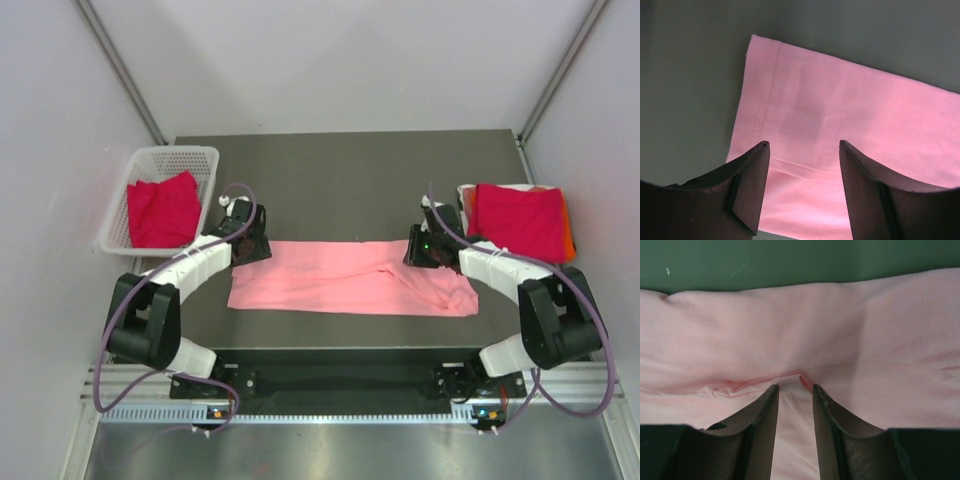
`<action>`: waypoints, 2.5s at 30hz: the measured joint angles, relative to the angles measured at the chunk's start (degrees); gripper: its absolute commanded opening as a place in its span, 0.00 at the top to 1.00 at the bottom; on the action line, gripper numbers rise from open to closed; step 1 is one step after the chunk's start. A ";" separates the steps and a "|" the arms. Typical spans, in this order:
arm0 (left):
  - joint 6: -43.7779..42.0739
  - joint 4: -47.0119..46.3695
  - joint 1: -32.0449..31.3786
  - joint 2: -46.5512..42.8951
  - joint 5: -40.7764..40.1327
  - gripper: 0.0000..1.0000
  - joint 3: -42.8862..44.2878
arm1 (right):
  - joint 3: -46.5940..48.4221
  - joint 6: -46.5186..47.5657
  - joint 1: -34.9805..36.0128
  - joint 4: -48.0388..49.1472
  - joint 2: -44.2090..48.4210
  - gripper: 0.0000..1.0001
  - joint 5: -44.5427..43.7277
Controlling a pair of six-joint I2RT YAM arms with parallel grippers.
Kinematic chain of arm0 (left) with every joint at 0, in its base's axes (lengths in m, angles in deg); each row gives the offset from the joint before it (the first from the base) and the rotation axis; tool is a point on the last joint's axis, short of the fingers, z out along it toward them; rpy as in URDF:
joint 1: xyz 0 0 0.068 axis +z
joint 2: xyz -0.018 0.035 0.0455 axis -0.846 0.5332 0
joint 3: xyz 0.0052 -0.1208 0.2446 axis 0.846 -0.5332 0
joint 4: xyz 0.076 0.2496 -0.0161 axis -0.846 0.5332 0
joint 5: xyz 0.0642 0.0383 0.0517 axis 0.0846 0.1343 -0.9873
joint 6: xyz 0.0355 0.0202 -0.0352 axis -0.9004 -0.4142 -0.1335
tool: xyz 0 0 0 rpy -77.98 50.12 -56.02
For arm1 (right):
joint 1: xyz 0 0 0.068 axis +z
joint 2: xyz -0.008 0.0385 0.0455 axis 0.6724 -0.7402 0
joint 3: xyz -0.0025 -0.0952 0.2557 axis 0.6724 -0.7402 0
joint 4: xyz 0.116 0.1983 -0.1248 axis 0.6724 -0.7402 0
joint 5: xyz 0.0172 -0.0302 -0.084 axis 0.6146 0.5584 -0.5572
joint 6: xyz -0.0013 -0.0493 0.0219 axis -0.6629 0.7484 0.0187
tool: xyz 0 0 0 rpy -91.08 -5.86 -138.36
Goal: Fold and stack the t-shirts
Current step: Fold the tshirt
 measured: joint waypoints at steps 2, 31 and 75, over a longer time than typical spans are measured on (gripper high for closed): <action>0.02 -0.02 0.09 0.28 -0.33 0.37 0.00 | 0.00 0.20 0.00 0.13 -0.50 0.67 -0.28; 0.04 -0.72 0.61 1.49 -0.92 0.38 -0.48 | -10.03 -1.29 0.66 -1.92 21.29 0.80 12.13; 0.13 1.31 -1.40 -1.81 -1.09 0.39 1.88 | -20.70 -6.78 -3.23 17.11 12.57 0.52 28.76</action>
